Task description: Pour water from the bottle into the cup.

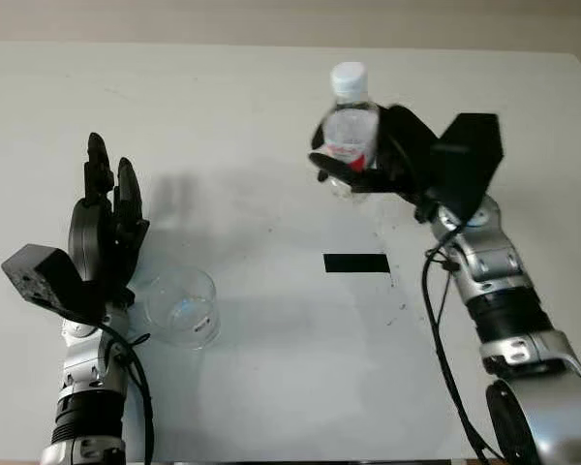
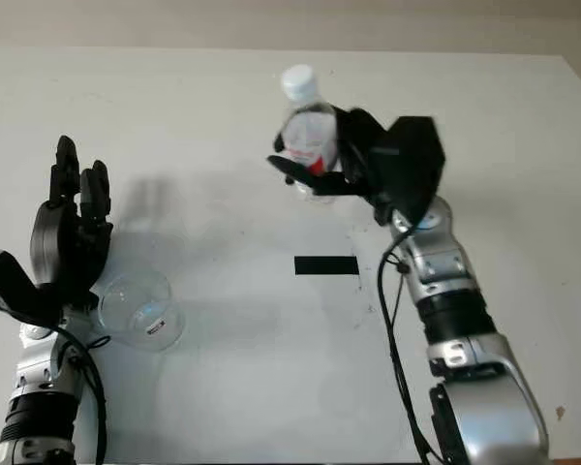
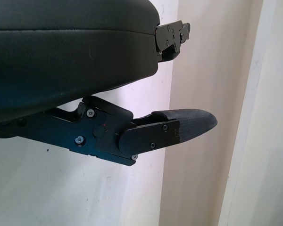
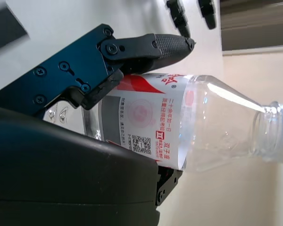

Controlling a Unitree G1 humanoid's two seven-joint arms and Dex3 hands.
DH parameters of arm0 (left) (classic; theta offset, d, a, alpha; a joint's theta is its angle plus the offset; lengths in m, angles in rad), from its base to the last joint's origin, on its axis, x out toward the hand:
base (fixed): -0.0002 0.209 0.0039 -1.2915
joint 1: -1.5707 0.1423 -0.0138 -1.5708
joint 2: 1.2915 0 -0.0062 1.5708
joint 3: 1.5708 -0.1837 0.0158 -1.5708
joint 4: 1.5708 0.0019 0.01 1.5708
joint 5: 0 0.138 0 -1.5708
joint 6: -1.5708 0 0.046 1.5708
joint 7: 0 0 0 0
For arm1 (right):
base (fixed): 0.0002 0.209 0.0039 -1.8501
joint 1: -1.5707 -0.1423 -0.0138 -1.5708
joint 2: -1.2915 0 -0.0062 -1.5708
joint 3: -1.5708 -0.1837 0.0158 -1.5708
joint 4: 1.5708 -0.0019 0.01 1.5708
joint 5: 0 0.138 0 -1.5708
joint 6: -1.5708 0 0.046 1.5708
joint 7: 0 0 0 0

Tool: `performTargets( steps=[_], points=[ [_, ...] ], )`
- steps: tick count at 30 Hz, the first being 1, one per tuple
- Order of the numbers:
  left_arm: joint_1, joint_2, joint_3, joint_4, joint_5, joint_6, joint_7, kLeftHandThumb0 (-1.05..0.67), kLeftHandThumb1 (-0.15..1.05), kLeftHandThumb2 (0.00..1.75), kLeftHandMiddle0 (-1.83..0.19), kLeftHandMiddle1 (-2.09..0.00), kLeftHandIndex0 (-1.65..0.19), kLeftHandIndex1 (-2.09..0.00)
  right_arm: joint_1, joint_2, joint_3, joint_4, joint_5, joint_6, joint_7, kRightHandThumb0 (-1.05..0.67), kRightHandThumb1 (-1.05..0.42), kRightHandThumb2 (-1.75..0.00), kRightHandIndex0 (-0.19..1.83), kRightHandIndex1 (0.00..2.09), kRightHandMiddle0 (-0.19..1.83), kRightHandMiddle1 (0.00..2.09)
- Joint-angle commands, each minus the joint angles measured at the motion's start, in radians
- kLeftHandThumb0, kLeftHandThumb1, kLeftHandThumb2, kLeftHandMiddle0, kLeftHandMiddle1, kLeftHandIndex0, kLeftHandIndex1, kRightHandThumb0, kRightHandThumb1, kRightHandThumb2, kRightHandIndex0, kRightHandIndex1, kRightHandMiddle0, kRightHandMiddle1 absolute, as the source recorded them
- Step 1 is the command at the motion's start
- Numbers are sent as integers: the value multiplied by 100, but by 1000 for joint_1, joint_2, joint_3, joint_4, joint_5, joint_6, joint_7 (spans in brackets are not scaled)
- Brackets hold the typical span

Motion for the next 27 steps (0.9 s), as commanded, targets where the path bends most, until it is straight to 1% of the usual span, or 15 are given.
performTargets(
  steps=[1,3,6,9,13,20,22,25,27],
  points=[
    [26,-13,1,22,-8,3,-10,-63,105,58,13,-5,19,-1,22,1,-40,-68,52,89,19,-41,-105,-61,131,209,96,209],
    [28,-10,1,22,-4,2,-11,-63,105,59,13,-5,19,0,37,3,-69,-107,96,188,20,-42,-105,-61,133,209,97,209],
    [31,-4,-1,19,4,3,-13,-62,105,61,14,-5,19,0,58,9,-99,-169,136,293,3,-41,-105,-61,134,209,98,209],
    [32,-3,0,18,6,6,-12,-63,105,61,14,-5,19,0,89,12,-100,-228,130,321,-10,-41,-105,-62,138,209,101,209],
    [33,-2,-1,15,7,9,-9,-62,105,61,14,-5,19,0,137,13,-49,-262,51,270,-28,-42,-105,-63,137,209,101,209],
    [35,3,4,5,5,11,-7,-62,105,61,13,-6,19,-1,215,45,-15,-265,-44,118,-48,-44,-105,-63,134,209,101,209],
    [34,5,7,6,-2,13,-14,-62,105,62,14,-5,19,0,240,54,-6,-268,-75,50,-59,-43,-105,-63,132,209,100,209],
    [32,7,9,7,-8,15,-19,-61,105,62,14,-5,19,0,276,62,14,-268,-132,-60,-76,-43,-105,-64,135,209,101,209],
    [29,7,12,8,-12,19,-23,-61,105,61,14,-5,19,0,289,71,18,-260,-148,-102,-80,-43,-105,-64,137,209,102,209]
  ],
)
